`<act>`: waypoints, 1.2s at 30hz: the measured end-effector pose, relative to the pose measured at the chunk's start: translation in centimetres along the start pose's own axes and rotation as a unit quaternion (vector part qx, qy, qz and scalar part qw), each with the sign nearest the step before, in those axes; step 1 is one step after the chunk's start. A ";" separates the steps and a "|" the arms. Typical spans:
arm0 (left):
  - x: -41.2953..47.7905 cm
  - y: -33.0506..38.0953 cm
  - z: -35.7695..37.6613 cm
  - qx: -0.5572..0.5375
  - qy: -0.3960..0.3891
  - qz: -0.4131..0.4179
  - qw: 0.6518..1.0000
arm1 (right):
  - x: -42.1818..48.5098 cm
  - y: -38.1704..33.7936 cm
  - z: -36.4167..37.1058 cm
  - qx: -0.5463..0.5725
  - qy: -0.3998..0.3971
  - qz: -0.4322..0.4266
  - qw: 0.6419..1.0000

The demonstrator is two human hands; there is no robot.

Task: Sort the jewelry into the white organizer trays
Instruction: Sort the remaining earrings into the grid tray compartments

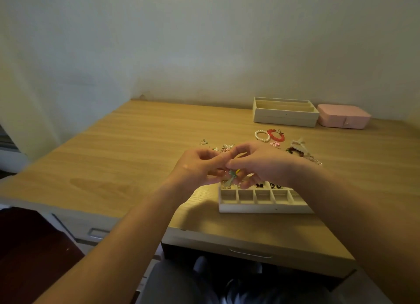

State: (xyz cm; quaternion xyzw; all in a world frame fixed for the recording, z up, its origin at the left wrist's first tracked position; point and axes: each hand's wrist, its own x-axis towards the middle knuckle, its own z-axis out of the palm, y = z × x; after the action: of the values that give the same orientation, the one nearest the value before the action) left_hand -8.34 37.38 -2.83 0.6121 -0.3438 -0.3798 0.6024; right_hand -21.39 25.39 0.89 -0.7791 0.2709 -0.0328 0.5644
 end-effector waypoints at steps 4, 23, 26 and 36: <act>0.0 -0.1 -0.6 0.011 0.002 -0.003 1.000 | -0.2 0.1 0.3 0.004 -0.014 0.003 1.000; -1.0 -0.2 -0.3 0.090 -0.027 0.019 0.995 | 0.2 1.5 -1.8 0.185 0.004 -0.016 0.983; -0.7 0.4 -0.3 0.086 -0.024 0.037 0.995 | 0.3 1.4 -1.6 0.200 0.007 -0.020 0.980; -0.6 -0.3 -0.6 0.137 -0.058 0.021 0.989 | 0.6 2.0 -1.8 0.102 0.041 -0.011 0.994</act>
State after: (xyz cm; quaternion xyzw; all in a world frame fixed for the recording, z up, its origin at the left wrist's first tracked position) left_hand -8.10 38.23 -3.07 0.6585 -0.4395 -0.3510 0.5001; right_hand -22.29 23.09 -0.40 -0.7181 0.2810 -0.0984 0.6291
